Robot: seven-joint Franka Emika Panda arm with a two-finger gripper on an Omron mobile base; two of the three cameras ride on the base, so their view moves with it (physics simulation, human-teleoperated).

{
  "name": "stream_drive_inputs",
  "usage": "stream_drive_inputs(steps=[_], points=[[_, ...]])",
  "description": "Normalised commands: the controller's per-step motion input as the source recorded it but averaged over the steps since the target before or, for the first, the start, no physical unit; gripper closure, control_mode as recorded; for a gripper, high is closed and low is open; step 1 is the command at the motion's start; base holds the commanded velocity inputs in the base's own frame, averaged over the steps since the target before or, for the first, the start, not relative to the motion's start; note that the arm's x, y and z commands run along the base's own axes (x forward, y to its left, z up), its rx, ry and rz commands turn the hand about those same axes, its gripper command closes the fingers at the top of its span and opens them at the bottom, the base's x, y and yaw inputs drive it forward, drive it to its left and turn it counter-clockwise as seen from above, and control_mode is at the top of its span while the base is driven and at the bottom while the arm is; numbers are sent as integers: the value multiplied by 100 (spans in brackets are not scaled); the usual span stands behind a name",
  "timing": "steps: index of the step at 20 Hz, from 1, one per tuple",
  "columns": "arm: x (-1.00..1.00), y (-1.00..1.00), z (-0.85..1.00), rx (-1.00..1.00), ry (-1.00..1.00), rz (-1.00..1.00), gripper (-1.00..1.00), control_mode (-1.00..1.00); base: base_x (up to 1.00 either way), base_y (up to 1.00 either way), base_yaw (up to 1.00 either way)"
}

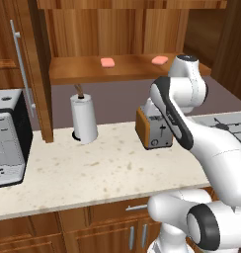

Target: Locate and retrieve the bar soap and bar soap from the cabinet. Place them next to the sink.

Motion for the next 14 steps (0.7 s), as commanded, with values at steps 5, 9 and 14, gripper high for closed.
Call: stream_drive_inputs(steps=[5, 9, 14], points=[[-1, 0, 0, 0, 0, 0, -100, -100, 0, 0, 0], [-9, 2, 0, 0, -3, -4, -100, -100, 0, 0, 0], [-9, 10, 2, -4, -10, -6, -100, -100, 0, 0, 0]])
